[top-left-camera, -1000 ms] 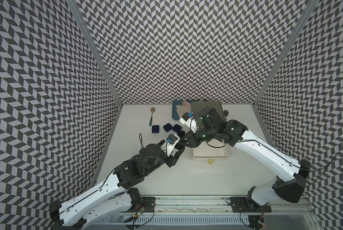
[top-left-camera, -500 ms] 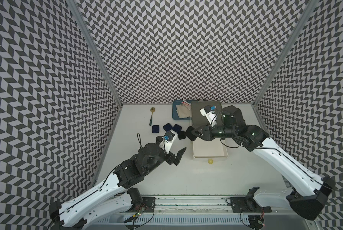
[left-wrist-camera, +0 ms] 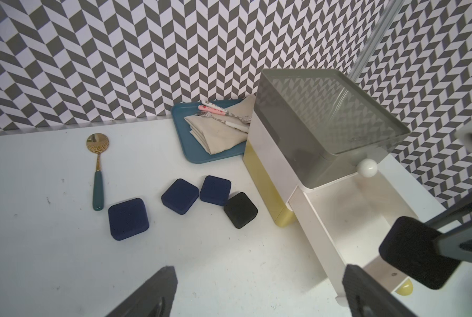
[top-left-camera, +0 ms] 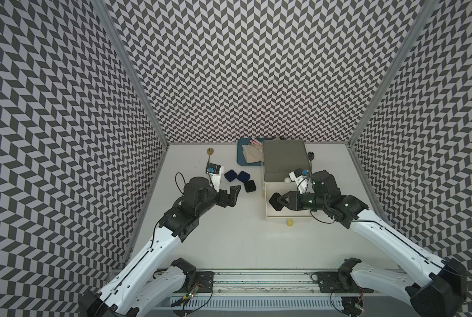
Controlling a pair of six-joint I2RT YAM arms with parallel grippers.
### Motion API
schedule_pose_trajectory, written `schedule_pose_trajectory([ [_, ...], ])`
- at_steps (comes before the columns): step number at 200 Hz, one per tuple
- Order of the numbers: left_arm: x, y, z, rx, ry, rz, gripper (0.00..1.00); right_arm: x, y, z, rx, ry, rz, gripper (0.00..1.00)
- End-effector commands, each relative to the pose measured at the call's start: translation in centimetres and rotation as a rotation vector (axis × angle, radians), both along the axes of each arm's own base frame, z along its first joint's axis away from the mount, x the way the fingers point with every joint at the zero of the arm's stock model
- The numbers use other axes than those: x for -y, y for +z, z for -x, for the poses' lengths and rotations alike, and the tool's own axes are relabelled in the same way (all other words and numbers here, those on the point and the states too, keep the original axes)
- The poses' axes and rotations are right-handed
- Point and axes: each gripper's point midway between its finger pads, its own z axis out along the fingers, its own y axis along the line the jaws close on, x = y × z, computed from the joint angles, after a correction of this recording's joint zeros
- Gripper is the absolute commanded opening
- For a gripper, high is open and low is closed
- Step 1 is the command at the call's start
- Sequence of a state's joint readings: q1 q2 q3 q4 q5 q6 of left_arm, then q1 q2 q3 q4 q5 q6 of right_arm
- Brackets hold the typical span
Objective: Place the brooch boxes into the drawer by color
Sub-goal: Place the brooch box in the drawer.
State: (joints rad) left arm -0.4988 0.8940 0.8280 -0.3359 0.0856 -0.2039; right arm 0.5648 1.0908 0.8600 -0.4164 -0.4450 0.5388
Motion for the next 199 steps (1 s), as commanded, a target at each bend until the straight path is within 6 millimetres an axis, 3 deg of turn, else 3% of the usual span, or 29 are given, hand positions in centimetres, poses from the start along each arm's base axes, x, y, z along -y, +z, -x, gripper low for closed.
schedule_pose_trajectory([
  [1, 0.6, 0.3, 0.4, 0.006, -0.046, 0.034, 1.00, -0.4, 2.2, -1.6, 0.115, -0.046, -0.100, 0.10],
  [58, 0.1, -0.8, 0.7, -0.006, -0.046, 0.028, 1.00, -0.8, -0.6, -2.8, 0.049, -0.058, -0.035, 0.10],
  [199, 0.0, -1.6, 0.7, -0.024, -0.046, 0.033, 1.00, -1.0, -3.9, -4.6, 0.028, -0.076, 0.032, 0.10],
])
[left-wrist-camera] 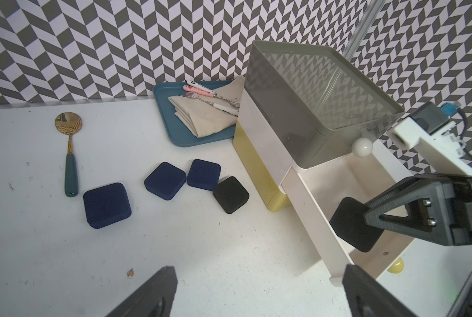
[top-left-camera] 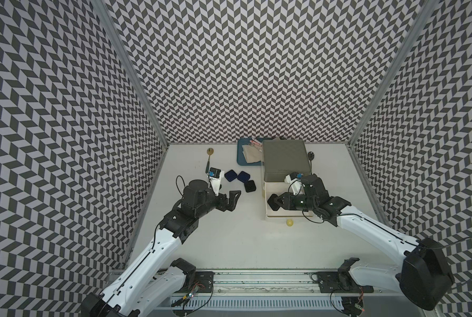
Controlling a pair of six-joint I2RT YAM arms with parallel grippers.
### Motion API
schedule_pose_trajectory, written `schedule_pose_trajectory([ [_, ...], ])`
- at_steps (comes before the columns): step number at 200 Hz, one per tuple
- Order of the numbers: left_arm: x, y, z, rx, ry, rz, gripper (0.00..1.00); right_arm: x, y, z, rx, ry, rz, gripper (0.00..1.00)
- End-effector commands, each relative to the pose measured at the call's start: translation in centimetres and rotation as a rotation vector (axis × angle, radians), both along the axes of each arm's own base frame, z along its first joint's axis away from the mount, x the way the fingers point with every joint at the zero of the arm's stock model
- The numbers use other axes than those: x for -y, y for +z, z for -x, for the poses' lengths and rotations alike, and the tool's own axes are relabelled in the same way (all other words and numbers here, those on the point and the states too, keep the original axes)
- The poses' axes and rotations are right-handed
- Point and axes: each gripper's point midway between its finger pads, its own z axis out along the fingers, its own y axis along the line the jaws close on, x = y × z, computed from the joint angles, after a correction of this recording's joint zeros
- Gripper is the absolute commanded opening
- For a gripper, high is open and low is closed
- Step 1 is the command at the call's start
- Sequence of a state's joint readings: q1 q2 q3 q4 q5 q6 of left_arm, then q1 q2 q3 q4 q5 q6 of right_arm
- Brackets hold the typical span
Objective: Place the brooch boxes into the drawer by color
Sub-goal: Place the brooch box in the drawer.
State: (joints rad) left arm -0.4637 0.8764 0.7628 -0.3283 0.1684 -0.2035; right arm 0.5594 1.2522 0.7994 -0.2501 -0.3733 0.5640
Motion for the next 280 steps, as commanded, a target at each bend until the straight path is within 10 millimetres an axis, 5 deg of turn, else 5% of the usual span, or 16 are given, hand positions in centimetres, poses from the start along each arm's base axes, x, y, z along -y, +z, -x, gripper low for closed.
schedule_pose_trajectory([
  [1, 0.0, 0.7, -0.1, 0.027, -0.005, 0.022, 1.00, -0.5, 1.3, -1.4, 0.070, 0.002, -0.024, 0.10],
  [109, -0.1, 0.1, 0.0, 0.014, -0.001, 0.022, 1.00, -0.3, -0.9, -1.9, 0.042, -0.001, 0.031, 0.12],
  [146, -0.1, -0.1, -0.1, 0.010, -0.003, 0.022, 1.00, 0.2, -1.4, -2.0, 0.042, -0.014, 0.055, 0.24],
  [192, 0.2, -0.1, -0.2, 0.008, -0.014, 0.025, 1.00, 1.1, -1.4, -2.3, 0.061, -0.044, 0.104, 0.51],
  [280, 0.3, -1.0, -0.8, -0.050, 0.018, 0.046, 1.00, 2.7, 2.0, -3.0, 0.171, -0.093, 0.163, 0.70],
])
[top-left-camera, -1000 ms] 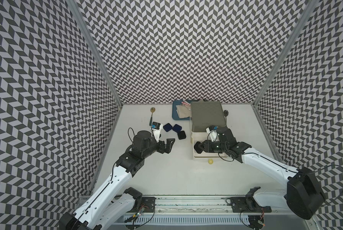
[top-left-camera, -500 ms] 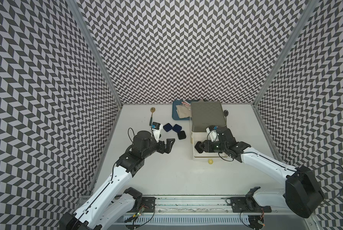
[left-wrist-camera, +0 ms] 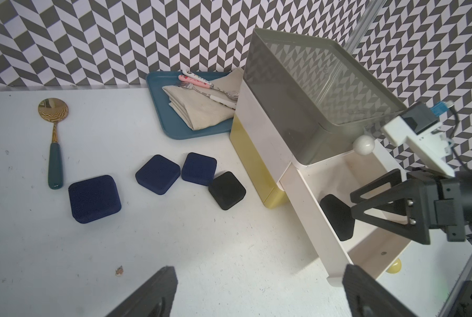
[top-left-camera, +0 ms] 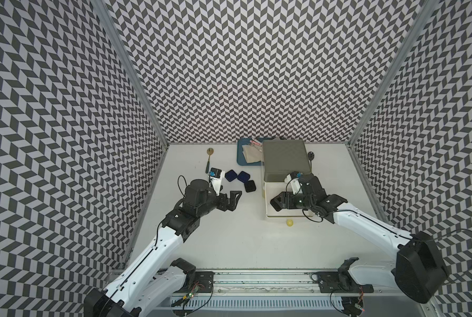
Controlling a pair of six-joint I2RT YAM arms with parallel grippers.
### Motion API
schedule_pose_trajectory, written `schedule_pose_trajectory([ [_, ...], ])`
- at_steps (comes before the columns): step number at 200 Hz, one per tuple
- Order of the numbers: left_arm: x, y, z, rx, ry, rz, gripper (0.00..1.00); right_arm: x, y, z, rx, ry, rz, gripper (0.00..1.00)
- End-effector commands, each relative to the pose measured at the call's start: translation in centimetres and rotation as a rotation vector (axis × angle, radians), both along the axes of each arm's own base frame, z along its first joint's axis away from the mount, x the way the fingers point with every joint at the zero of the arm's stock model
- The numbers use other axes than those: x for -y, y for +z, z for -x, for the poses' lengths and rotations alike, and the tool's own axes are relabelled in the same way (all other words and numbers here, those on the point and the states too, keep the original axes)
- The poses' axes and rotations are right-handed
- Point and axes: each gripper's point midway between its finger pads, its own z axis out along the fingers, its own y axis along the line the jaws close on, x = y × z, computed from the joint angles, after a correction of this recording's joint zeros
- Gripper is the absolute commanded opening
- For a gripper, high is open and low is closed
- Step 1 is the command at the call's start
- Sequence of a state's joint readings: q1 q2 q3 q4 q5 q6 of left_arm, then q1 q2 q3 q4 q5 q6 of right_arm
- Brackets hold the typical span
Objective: Place the brooch boxes into the drawer by color
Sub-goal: Place the brooch box in the drawer, then pick up the brooch box from the center of the board.
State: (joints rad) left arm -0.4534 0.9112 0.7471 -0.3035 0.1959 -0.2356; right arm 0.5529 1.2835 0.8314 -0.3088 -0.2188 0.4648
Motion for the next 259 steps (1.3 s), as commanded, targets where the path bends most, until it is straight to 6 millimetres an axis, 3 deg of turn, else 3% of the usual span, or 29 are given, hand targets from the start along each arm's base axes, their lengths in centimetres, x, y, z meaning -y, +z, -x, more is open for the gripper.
schedule_pose_trajectory([
  [1, -0.1, 0.2, -0.4, -0.004, 0.019, 0.023, 1.00, 0.6, 3.3, -1.2, 0.107, -0.027, 0.005, 0.70],
  [44, 0.4, -0.8, -0.9, -0.045, 0.029, 0.055, 1.00, 1.4, 6.8, -0.8, 0.176, -0.034, 0.010, 0.73],
  [80, 1.4, -4.5, -2.6, -0.231, 0.093, 0.088, 1.00, 3.2, 11.9, 0.7, 0.304, -0.063, -0.028, 0.76],
  [107, 2.1, -7.3, -4.2, -0.355, 0.142, 0.093, 1.00, 4.3, 14.0, 1.8, 0.374, -0.077, -0.037, 0.78],
  [135, 3.9, -9.9, -6.0, -0.448, 0.131, 0.106, 1.00, 4.9, 14.0, 2.5, 0.359, -0.068, 0.002, 0.79],
  [190, 5.5, -12.8, -9.6, -0.509, 0.159, 0.080, 1.00, 5.6, 14.0, 3.4, 0.361, -0.079, -0.002, 0.79],
  [259, 6.4, -16.8, -12.3, -0.589, 0.254, 0.000, 1.00, 5.8, 13.0, 3.3, 0.349, -0.078, 0.021, 0.80],
])
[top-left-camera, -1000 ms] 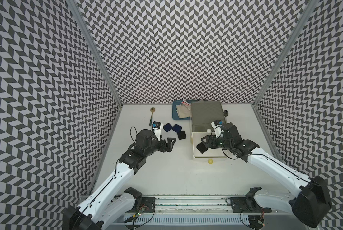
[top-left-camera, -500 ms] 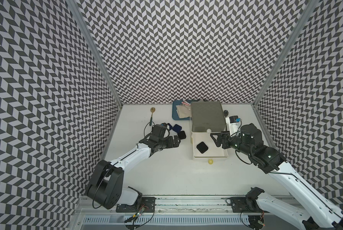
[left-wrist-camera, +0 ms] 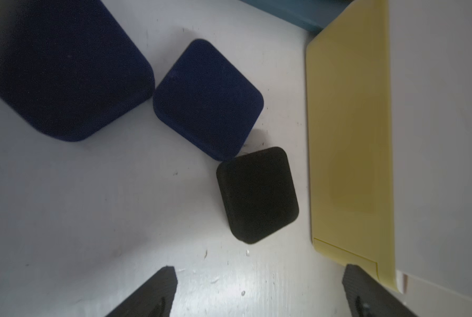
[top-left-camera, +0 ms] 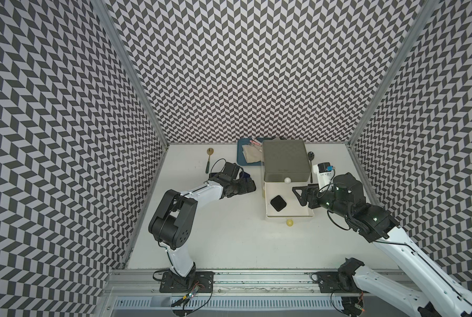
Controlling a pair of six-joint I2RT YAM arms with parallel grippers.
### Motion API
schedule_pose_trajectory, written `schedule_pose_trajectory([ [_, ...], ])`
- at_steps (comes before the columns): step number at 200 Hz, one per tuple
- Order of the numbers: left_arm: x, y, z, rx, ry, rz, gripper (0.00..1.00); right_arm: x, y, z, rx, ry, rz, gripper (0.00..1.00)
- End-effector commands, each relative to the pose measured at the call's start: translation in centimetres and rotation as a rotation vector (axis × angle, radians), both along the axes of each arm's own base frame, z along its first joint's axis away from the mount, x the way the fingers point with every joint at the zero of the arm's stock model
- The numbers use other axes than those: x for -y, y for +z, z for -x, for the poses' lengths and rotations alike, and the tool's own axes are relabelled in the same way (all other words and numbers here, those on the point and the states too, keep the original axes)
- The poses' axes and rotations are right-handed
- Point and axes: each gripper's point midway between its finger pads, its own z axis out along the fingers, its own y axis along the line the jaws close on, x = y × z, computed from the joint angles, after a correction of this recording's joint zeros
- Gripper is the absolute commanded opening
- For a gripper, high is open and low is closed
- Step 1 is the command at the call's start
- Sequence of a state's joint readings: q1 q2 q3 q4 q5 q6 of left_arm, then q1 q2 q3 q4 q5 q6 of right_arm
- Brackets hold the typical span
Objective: Place the brooch boxes into the drawer by color
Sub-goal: Pick up the brooch box from the center of the board.
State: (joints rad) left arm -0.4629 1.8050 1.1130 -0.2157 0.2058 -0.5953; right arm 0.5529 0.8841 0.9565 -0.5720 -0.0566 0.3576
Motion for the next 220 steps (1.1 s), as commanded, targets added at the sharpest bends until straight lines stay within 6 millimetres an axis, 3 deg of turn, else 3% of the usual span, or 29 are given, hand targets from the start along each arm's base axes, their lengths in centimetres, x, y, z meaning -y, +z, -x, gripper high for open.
schedule_pose_trajectory([
  [1, 0.1, -0.5, -0.9, -0.013, 0.035, -0.039, 1.00, 0.3, -0.1, -0.2, 0.018, -0.010, 0.010, 0.81],
  [80, 0.3, -1.9, -3.1, -0.038, 0.063, -0.150, 0.95, 0.8, -0.7, 0.0, 0.020, -0.017, 0.034, 0.83],
  [169, 0.1, -3.3, -3.1, -0.071, 0.069, -0.260, 0.78, 0.6, -1.4, -0.2, 0.005, -0.013, 0.047, 0.84],
  [220, 1.2, -2.8, -3.4, -0.058, 0.051, -0.256, 0.81, 0.9, -1.1, 0.2, 0.019, -0.015, 0.044, 0.84],
])
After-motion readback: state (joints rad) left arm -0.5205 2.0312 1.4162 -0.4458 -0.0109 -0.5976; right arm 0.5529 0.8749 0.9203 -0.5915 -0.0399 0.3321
